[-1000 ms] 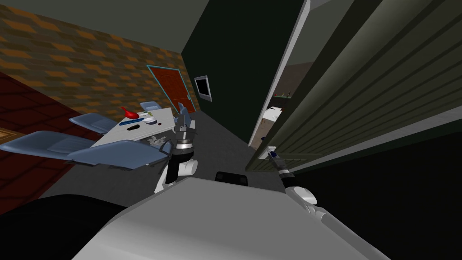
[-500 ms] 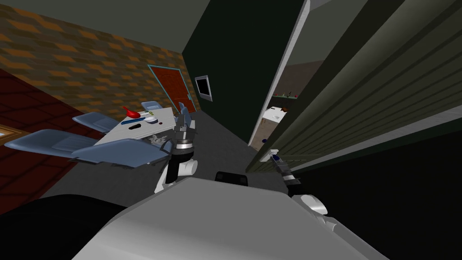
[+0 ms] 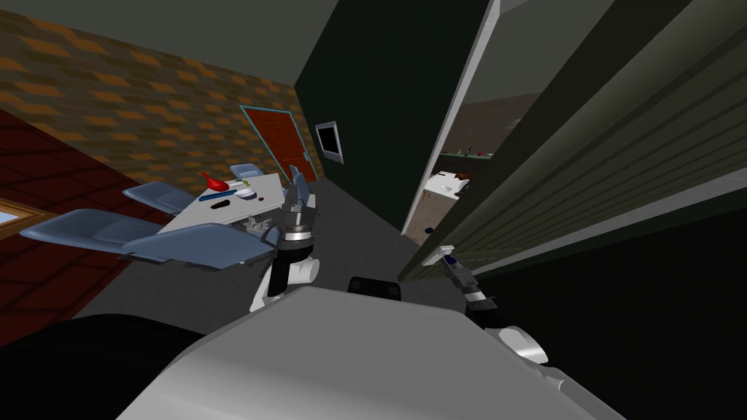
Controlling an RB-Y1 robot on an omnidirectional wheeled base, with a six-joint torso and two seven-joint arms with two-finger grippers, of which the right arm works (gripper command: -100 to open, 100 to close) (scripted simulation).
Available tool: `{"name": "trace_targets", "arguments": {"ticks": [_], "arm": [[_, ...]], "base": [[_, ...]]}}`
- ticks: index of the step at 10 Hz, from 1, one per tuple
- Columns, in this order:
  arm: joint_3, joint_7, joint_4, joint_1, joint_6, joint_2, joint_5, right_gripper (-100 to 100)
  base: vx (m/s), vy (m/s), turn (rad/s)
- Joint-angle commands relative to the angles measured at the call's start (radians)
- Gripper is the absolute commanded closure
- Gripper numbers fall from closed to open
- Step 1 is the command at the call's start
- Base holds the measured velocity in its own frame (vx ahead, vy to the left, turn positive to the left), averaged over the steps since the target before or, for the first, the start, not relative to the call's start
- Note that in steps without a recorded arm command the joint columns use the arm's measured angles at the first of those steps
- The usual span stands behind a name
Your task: Pull the door open
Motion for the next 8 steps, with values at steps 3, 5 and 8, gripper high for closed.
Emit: {"name": "trace_targets", "arguments": {"ticks": [3,5,8], "arm": [[0.017,-0.052,0.012,0.034,0.077,-0.046,0.024,100],[0.03,-0.078,0.019,0.053,0.108,-0.068,0.039,100],[0.042,-0.07,0.043,0.059,0.133,-0.043,0.046,100]], "base": [[-0.023,-0.012,0.009],[-0.026,-0.018,0.001],[0.036,0.028,0.017]]}}
